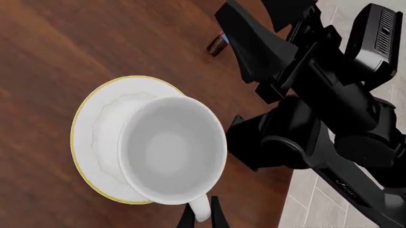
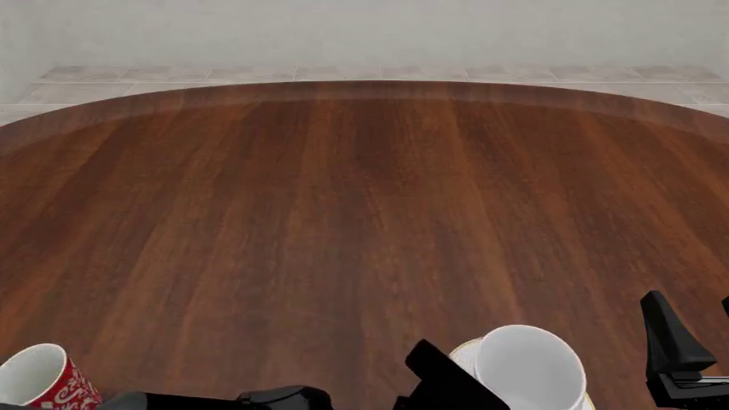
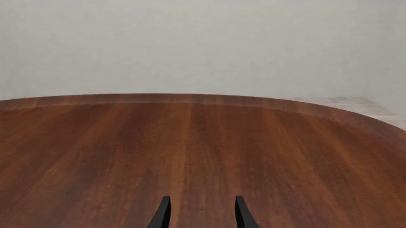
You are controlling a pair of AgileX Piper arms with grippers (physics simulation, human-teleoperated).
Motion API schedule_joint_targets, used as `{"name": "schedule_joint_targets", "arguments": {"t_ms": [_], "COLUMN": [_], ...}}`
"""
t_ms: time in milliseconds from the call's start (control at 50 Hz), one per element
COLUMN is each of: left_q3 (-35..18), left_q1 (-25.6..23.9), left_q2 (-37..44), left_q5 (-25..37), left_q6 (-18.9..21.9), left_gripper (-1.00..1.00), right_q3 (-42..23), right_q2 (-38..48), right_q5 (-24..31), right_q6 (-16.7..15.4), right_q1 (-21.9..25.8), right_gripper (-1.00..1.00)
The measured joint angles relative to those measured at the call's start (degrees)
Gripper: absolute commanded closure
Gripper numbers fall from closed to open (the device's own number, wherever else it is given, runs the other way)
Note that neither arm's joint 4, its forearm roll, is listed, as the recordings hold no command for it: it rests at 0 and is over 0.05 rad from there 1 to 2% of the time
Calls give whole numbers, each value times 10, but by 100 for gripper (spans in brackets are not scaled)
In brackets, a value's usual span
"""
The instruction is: Put the white mug on the plate.
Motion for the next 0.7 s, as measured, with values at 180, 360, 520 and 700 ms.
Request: {"name": "schedule_joint_targets", "arguments": {"t_ms": [180,360,520,700], "left_q3": [-2,-1,0,0], "left_q1": [-5,-5,-4,-5], "left_q2": [14,24,33,43], "left_q5": [-9,-17,-25,-33], "left_q6": [-5,-6,-7,-9], "left_gripper": [100,100,100,100], "right_q3": [0,0,0,0], "right_q2": [0,0,0,0], "right_q5": [0,0,0,0], "right_q6": [0,0,0,0], "right_q1": [0,0,0,0], "right_gripper": [-100,-100,-100,-100]}}
